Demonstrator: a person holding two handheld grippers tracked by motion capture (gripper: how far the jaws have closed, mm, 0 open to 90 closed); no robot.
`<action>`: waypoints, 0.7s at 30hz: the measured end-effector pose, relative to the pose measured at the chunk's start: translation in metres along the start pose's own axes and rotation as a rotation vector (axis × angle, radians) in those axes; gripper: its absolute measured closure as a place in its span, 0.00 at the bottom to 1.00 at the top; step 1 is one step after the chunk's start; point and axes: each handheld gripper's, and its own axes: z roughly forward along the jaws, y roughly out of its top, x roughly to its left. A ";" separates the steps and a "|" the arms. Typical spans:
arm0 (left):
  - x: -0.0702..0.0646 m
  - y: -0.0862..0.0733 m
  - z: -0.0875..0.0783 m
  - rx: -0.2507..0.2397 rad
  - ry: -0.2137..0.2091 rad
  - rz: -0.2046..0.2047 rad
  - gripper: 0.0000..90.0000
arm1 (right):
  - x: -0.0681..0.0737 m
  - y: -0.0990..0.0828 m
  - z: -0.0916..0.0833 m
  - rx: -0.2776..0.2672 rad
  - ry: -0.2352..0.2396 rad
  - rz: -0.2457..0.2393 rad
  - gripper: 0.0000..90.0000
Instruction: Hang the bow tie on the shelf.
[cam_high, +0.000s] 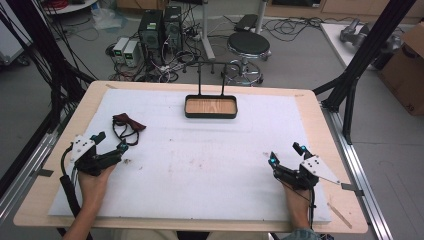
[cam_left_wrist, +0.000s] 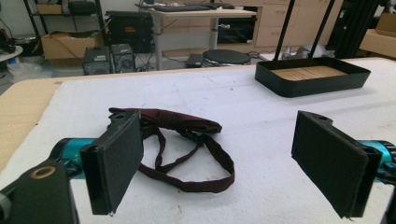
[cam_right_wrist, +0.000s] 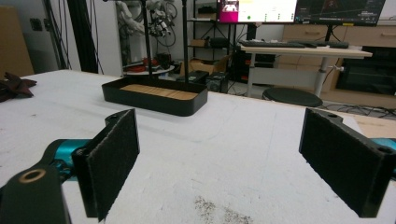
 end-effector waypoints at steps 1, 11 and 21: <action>0.000 0.000 0.001 -0.001 -0.002 0.000 0.19 | 0.000 0.000 0.000 0.001 0.000 0.000 0.13; -0.003 0.001 0.006 0.013 -0.010 -0.010 0.21 | 0.000 0.000 0.001 0.001 -0.007 -0.009 0.13; -0.002 0.010 0.014 -0.003 0.005 -0.008 0.26 | 0.001 0.000 0.000 0.008 -0.003 -0.005 0.13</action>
